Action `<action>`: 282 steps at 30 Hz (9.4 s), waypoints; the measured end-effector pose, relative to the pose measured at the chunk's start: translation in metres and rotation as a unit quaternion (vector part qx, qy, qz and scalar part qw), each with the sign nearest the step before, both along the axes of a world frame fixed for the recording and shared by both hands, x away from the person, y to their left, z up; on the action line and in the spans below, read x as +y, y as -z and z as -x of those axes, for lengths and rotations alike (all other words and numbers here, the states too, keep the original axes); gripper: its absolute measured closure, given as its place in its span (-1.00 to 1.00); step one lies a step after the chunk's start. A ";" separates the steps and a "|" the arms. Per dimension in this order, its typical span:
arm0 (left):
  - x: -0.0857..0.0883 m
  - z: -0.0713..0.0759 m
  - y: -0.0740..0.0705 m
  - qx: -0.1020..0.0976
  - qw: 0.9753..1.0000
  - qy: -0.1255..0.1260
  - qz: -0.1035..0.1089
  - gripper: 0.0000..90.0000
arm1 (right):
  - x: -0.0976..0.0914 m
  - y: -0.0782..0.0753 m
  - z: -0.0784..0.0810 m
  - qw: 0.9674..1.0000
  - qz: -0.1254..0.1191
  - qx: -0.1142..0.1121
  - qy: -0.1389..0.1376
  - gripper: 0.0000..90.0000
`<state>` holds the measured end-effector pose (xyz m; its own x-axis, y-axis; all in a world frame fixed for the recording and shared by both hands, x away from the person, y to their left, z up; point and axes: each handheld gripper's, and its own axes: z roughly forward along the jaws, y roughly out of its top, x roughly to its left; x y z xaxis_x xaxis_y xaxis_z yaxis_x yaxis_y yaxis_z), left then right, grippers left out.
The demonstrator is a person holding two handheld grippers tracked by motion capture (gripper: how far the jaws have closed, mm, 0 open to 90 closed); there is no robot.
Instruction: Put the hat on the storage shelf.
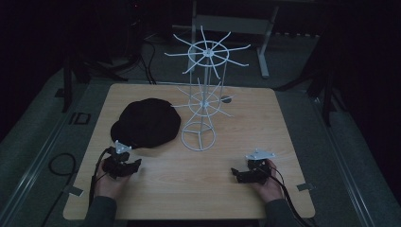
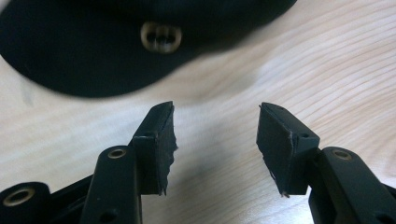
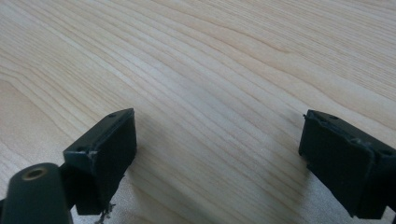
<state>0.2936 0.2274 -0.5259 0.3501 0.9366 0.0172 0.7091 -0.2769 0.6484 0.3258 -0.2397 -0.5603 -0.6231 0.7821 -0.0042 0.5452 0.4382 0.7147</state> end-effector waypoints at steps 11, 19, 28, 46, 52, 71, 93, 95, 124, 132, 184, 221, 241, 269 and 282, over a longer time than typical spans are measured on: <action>0.010 -0.018 -0.054 -0.030 0.996 0.079 -0.015 -0.02 | 0.000 0.000 0.000 1.000 -0.001 0.001 0.001 -0.76; 0.012 -0.050 -0.085 -0.029 0.990 0.134 -0.021 -0.21 | 0.000 0.000 0.000 1.000 -0.001 0.001 0.001 -0.76; 0.004 -0.092 -0.107 0.001 0.988 0.153 -0.025 -0.44 | 0.000 0.000 0.000 1.000 0.000 0.001 0.001 -0.76; -0.018 -0.166 -0.106 0.038 0.983 0.178 -0.041 -0.81 | 0.000 0.000 0.000 1.000 0.000 0.001 0.002 -0.76; -0.016 -0.181 -0.093 0.043 0.984 0.173 -0.013 -0.81 | 0.000 0.000 0.000 1.000 -0.001 0.002 0.002 -0.76; -0.038 -0.191 -0.061 0.095 0.976 0.168 -0.101 -0.21 | 0.000 0.000 0.000 1.000 0.000 0.002 0.002 -0.76; -0.024 -0.179 -0.083 0.065 0.983 0.151 -0.087 0.88 | 0.000 0.000 0.000 1.000 -0.001 0.001 0.002 -0.76; -0.019 -0.177 -0.092 0.054 0.984 0.154 -0.070 0.88 | 0.000 0.000 0.000 1.000 -0.001 0.001 0.002 -0.76; 0.032 -0.153 -0.141 -0.014 0.991 0.125 0.055 0.88 | 0.000 0.000 0.000 1.000 0.000 0.001 0.002 -0.76; 0.040 -0.145 -0.151 -0.035 0.989 0.122 0.081 0.88 | 0.000 0.000 0.000 1.000 0.000 0.001 0.002 -0.76; 0.064 -0.114 -0.202 -0.141 0.961 0.118 0.204 0.88 | 0.000 0.000 0.000 1.000 -0.001 0.001 0.002 -0.76; 0.065 -0.093 -0.253 -0.200 0.941 0.135 0.237 0.88 | 0.001 0.000 0.000 1.000 -0.001 0.001 0.003 -0.76; 0.067 -0.090 -0.263 -0.214 0.931 0.146 0.259 0.87 | 0.001 0.000 0.000 1.000 -0.001 0.001 0.003 -0.76; 0.078 -0.090 -0.264 -0.226 0.907 0.171 0.310 0.87 | 0.001 0.000 0.000 1.000 -0.001 0.001 0.003 -0.76; 0.087 -0.088 -0.267 -0.240 0.898 0.165 0.331 0.87 | 0.001 0.000 0.000 1.000 -0.001 0.001 0.003 -0.76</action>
<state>0.3816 0.3146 -0.2588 0.7114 0.6434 -0.2827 0.2549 0.1386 0.9570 0.3260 -0.2391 -0.5601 -0.6183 0.7860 -0.0019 0.5491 0.4336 0.7145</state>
